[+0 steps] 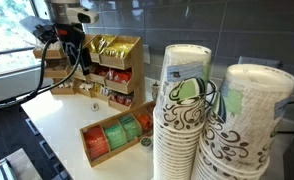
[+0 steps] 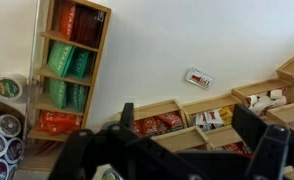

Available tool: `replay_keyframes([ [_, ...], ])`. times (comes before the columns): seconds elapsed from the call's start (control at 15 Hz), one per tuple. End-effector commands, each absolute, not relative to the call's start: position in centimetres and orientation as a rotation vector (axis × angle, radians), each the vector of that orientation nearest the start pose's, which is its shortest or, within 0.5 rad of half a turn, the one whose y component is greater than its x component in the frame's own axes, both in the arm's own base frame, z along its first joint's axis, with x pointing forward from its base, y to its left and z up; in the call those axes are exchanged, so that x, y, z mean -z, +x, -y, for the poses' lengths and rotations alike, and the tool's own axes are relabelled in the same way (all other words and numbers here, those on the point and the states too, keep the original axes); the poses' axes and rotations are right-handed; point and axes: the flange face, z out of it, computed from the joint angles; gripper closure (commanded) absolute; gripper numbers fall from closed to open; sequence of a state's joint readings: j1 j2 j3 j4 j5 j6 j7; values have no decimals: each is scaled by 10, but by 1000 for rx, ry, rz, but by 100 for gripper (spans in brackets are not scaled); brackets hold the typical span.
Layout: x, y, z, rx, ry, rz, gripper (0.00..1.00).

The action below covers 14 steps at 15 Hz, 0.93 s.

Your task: Lift the tomato ketchup from the cupboard and put it on the bottom second shelf to the right

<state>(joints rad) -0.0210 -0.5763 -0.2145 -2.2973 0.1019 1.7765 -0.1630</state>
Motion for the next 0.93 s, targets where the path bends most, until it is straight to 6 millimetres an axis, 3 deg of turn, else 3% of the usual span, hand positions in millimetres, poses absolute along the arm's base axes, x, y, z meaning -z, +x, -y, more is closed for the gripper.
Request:
replay_keyframes([
  [0.0, -561, 374, 95, 120, -2933, -88, 0],
  [0.67, -561, 374, 95, 120, -2933, -88, 0],
  [0.87, -536, 387, 72, 87, -2916, -38, 0],
])
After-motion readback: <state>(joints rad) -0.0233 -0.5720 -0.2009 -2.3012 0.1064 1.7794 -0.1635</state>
